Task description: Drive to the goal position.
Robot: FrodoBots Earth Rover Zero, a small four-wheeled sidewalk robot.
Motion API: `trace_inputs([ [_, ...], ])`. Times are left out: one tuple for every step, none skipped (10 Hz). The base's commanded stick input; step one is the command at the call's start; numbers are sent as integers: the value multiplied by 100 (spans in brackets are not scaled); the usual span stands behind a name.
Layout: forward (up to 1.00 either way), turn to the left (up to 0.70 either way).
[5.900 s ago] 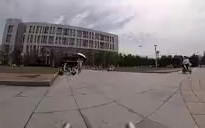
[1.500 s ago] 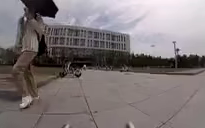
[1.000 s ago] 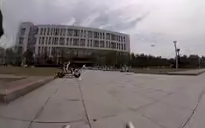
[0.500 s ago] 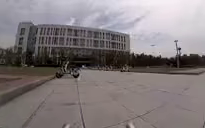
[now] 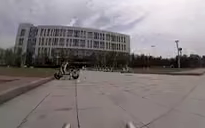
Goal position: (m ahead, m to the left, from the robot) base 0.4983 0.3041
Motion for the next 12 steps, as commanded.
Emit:
trace_inputs([
  [45, 25],
  [45, 19],
  [45, 13],
  [45, 7],
  [45, 1],
  [45, 0],
  [45, 0],
  [45, 0],
  [45, 0],
  [45, 0],
  [45, 0],
  [45, 0],
])
